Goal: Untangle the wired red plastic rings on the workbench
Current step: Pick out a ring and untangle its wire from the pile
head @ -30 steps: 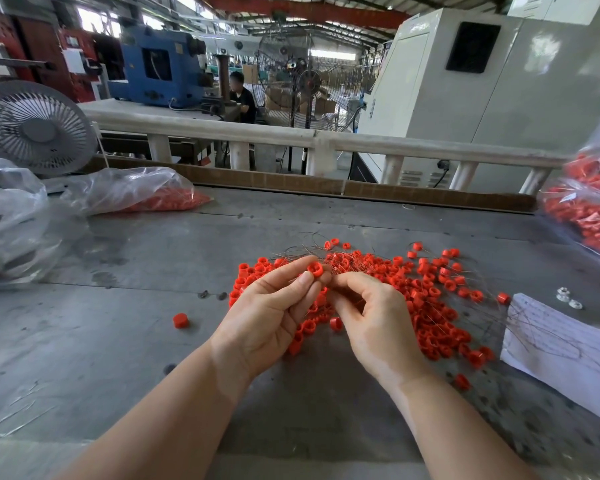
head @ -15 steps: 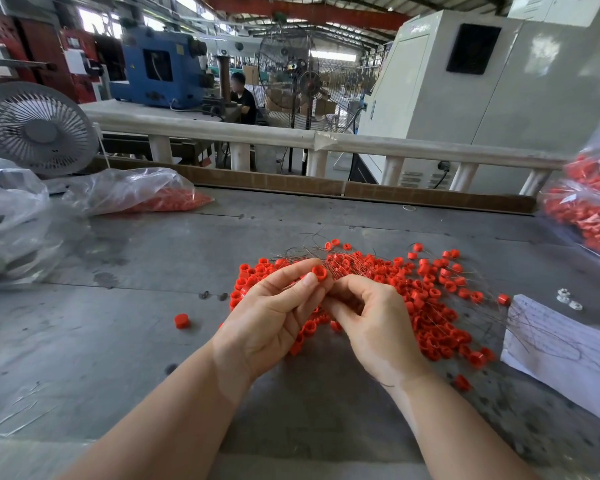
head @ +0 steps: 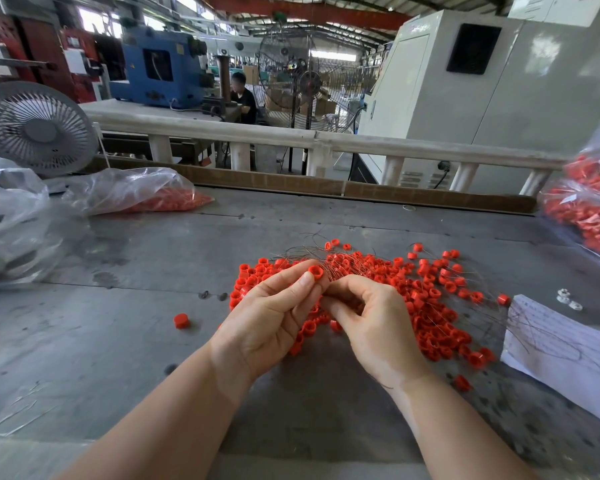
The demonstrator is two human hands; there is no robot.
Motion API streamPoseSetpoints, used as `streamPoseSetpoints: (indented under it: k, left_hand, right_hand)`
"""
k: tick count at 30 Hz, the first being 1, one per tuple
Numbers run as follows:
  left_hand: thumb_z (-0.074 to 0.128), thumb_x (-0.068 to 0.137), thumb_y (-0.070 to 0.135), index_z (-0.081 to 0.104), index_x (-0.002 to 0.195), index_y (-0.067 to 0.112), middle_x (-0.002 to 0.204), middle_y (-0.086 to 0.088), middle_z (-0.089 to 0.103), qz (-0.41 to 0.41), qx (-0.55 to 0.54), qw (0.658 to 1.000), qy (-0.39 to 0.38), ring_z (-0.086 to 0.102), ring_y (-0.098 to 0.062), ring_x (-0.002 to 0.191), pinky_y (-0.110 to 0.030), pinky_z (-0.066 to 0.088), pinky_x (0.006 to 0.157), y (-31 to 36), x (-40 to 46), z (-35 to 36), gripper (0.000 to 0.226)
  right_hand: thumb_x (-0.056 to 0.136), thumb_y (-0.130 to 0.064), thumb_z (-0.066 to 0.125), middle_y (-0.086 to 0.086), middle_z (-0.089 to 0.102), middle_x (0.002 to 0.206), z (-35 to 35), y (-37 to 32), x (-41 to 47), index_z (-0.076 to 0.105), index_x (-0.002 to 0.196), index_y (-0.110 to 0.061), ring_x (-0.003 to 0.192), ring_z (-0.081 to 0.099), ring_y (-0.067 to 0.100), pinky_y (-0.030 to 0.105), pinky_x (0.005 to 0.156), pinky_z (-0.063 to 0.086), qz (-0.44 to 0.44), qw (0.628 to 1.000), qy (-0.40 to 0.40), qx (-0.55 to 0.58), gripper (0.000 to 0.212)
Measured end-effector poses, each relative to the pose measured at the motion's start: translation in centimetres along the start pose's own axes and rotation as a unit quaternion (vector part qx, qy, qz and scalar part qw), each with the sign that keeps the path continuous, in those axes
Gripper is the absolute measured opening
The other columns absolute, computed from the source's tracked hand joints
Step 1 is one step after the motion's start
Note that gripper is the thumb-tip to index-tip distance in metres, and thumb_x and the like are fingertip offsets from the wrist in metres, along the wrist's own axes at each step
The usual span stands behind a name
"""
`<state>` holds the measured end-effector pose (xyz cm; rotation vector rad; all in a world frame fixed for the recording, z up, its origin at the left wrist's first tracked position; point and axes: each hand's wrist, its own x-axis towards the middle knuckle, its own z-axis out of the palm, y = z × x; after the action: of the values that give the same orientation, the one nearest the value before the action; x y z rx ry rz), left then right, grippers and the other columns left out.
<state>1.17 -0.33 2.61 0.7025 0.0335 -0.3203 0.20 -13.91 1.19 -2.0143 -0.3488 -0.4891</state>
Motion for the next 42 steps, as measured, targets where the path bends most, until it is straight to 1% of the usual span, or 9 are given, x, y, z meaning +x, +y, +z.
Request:
streamPoseSetpoints:
  k: [9, 12, 15, 20, 23, 27, 33, 37, 42]
  left_hand:
    - [0.057, 0.065, -0.002, 0.076, 0.073, 0.004, 0.078, -0.014, 0.072, -0.006, -0.02, 1.0, 0.011, 0.072, -0.016, 0.07, -0.018, 0.056, 0.056, -0.2, 0.1, -0.1, 0.021]
    - [0.057, 0.065, -0.002, 0.077, 0.073, 0.005, 0.077, -0.013, 0.072, -0.006, -0.013, 1.0, 0.009, 0.072, -0.016, 0.069, -0.018, 0.057, 0.058, -0.2, 0.1, -0.1, 0.022]
    - [0.058, 0.065, -0.002, 0.077, 0.072, 0.005, 0.075, -0.012, 0.072, -0.001, -0.002, 1.0, 0.012, 0.072, -0.015, 0.069, -0.018, 0.057, 0.059, -0.3, 0.1, -0.2, 0.022]
    - [0.058, 0.066, -0.002, 0.077, 0.07, 0.006, 0.074, -0.011, 0.072, 0.013, 0.01, 0.999, 0.028, 0.071, -0.014, 0.067, -0.017, 0.056, 0.055, -0.4, 0.2, -0.1, 0.021]
    - [0.058, 0.068, -0.002, 0.077, 0.069, 0.006, 0.074, -0.01, 0.072, 0.018, 0.013, 0.999, 0.034, 0.071, -0.014, 0.066, -0.016, 0.055, 0.054, -0.3, 0.2, -0.1, 0.021]
    - [0.056, 0.076, -0.005, 0.077, 0.069, 0.007, 0.075, -0.01, 0.073, 0.02, 0.018, 0.999, 0.037, 0.071, -0.014, 0.068, -0.016, 0.055, 0.055, -0.4, 0.1, -0.1, 0.025]
    - [0.057, 0.076, -0.005, 0.076, 0.073, 0.005, 0.077, -0.011, 0.073, 0.025, 0.018, 0.999, 0.043, 0.071, -0.014, 0.069, -0.016, 0.055, 0.055, -0.4, 0.2, -0.1, 0.022]
    - [0.057, 0.078, -0.005, 0.077, 0.07, 0.006, 0.078, -0.011, 0.073, 0.026, 0.022, 0.998, 0.043, 0.071, -0.014, 0.07, -0.016, 0.055, 0.055, -0.4, 0.2, -0.1, 0.024]
    - [0.059, 0.07, -0.002, 0.077, 0.072, 0.007, 0.08, -0.012, 0.073, 0.022, 0.019, 0.999, 0.035, 0.072, -0.015, 0.073, -0.017, 0.056, 0.058, -0.4, 0.2, -0.1, 0.02]
  right_hand:
    - [0.083, -0.01, 0.069, -0.022, 0.063, 0.064, 0.0, 0.1, -0.1, 0.071, 0.08, -0.022, 0.065, 0.06, -0.005, 0.009, 0.064, 0.044, -0.012, 0.999, -0.005, -0.035, 0.013]
    - [0.084, -0.014, 0.069, -0.018, 0.065, 0.065, -0.1, 0.0, -0.2, 0.071, 0.079, -0.022, 0.064, 0.06, -0.001, 0.013, 0.062, 0.046, -0.016, 0.999, -0.001, -0.05, 0.01]
    - [0.086, -0.017, 0.067, -0.011, 0.065, 0.063, -0.6, 0.1, 0.1, 0.069, 0.074, -0.021, 0.063, 0.06, 0.005, 0.02, 0.059, 0.047, -0.015, 0.995, 0.056, -0.077, 0.012]
    - [0.083, -0.008, 0.069, -0.01, 0.066, 0.072, -1.7, 0.6, 0.5, 0.07, 0.079, -0.018, 0.071, 0.062, 0.008, 0.028, 0.069, 0.052, 0.042, 0.982, 0.119, -0.141, 0.01]
    - [0.082, -0.004, 0.067, -0.005, 0.066, 0.076, -1.9, 0.8, 0.5, 0.07, 0.082, -0.016, 0.075, 0.062, 0.015, 0.036, 0.073, 0.053, 0.068, 0.974, 0.118, -0.179, 0.012]
    - [0.084, -0.003, 0.063, -0.001, 0.067, 0.085, -2.1, 0.9, 0.4, 0.069, 0.086, -0.018, 0.087, 0.062, 0.021, 0.044, 0.086, 0.047, 0.112, 0.959, 0.103, -0.238, 0.016]
    - [0.084, -0.01, 0.065, -0.006, 0.063, 0.095, -2.9, 0.8, 0.5, 0.067, 0.083, -0.027, 0.1, 0.056, 0.018, 0.036, 0.095, 0.036, 0.151, 0.939, 0.081, -0.299, 0.017]
    - [0.085, -0.022, 0.066, -0.008, 0.06, 0.099, -2.2, 1.1, 0.5, 0.069, 0.088, -0.03, 0.104, 0.051, 0.016, 0.027, 0.074, 0.015, 0.149, 0.926, 0.016, -0.348, 0.009]
    - [0.084, -0.035, 0.067, -0.012, 0.047, 0.091, -1.6, 1.5, 0.4, 0.068, 0.09, -0.03, 0.102, 0.048, 0.014, 0.027, 0.074, 0.014, 0.101, 0.913, 0.003, -0.395, 0.008]
